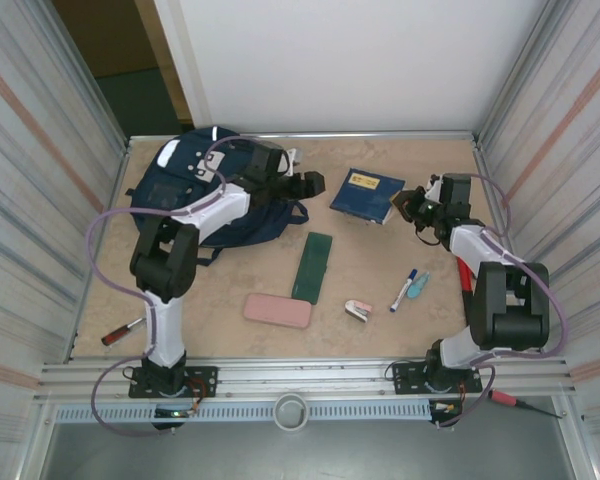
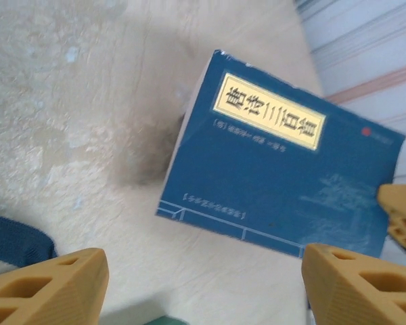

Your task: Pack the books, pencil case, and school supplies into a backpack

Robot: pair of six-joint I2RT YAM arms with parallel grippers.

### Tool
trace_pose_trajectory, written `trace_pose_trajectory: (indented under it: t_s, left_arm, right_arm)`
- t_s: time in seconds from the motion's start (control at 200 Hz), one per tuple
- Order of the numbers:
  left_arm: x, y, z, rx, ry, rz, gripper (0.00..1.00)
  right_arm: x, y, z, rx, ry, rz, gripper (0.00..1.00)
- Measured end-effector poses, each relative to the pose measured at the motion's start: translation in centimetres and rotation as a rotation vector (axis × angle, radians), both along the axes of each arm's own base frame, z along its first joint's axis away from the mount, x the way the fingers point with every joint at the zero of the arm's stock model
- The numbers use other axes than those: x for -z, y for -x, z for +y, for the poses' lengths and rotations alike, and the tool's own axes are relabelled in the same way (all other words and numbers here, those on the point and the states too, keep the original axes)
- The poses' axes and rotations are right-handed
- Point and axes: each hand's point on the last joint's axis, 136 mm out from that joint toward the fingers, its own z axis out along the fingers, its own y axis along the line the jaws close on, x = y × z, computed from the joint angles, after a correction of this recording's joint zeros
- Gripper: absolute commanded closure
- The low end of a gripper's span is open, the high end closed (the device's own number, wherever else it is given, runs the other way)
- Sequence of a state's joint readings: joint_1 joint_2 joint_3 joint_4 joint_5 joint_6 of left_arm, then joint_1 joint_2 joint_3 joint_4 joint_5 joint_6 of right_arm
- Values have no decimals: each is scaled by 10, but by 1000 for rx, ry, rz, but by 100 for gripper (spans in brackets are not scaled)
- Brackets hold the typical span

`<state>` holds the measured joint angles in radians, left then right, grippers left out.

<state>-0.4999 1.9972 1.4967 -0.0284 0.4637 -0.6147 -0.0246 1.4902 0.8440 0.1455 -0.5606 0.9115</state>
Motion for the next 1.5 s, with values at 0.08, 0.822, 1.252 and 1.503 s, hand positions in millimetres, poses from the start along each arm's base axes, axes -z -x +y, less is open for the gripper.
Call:
trace_pose_trajectory:
  t_s: [0.08,0.822,1.252,1.503]
  left_arm:
    - [2,4,-4,-14,67,31,19]
    - [17,13,-23,-133,329,218,14]
    - [3,3,-30,-158,403,216,60]
    - [-9,-4,-27,-167,449,195,88]
  right_arm:
    - [-10,-1,8,10,-29,-22,100]
    - [-42,-4,54,51,-218,-88,100]
    - [-37,-1,75,28,-222,-88,100]
    - [-20,0,71,42,-186,-45,100]
